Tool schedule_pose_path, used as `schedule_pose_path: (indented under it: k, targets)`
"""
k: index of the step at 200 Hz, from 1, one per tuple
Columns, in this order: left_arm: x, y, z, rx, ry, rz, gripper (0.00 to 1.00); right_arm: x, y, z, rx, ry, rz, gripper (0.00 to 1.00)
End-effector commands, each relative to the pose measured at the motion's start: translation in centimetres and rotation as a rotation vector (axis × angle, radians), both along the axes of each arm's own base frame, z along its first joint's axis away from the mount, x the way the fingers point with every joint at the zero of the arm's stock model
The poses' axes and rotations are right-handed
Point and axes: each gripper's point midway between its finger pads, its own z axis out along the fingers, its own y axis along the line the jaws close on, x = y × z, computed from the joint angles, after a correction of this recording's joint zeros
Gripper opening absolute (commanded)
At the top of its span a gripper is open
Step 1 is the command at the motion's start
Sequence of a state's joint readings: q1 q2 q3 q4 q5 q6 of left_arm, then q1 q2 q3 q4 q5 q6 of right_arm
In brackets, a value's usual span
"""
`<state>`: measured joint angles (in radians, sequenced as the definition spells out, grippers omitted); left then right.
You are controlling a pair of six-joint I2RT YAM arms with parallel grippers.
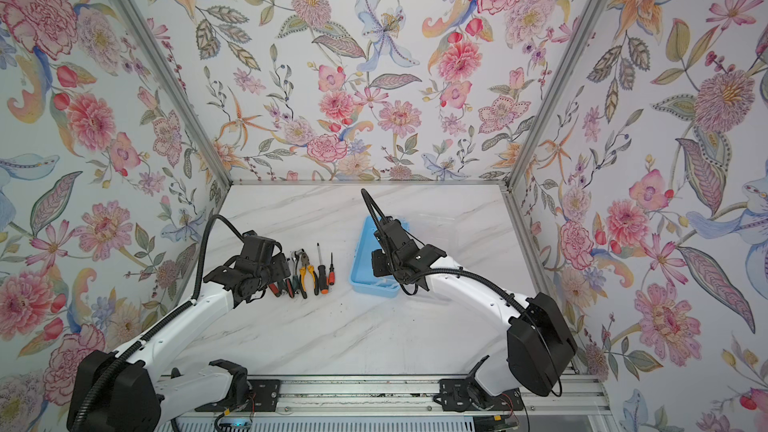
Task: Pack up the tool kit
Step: 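Release the lid and raise the right gripper while the left gripper moves over the tools, then lower the left gripper and grasp the red-handled chrome ratchet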
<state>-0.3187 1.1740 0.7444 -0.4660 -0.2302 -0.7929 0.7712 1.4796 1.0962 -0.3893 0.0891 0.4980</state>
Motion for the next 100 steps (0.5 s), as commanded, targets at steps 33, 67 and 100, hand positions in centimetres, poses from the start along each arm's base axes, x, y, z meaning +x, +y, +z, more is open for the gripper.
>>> schedule_pose_path:
  k: [33, 67, 100]
  targets:
    - [-0.8, 2.5, -4.0, -0.035, 0.009, 0.136, 0.69, 0.2, 1.5, -2.7, 0.068, 0.077, -0.036, 0.29]
    - [0.7, 3.0, -5.0, -0.068, -0.030, 0.149, 0.67, 0.2, 2.0, -2.8, 0.069, 0.091, -0.020, 0.30]
    - [1.8, 4.2, -6.1, -0.043, -0.008, 0.171, 0.63, 0.6, 2.1, -2.5, 0.064, 0.084, -0.014, 0.30]
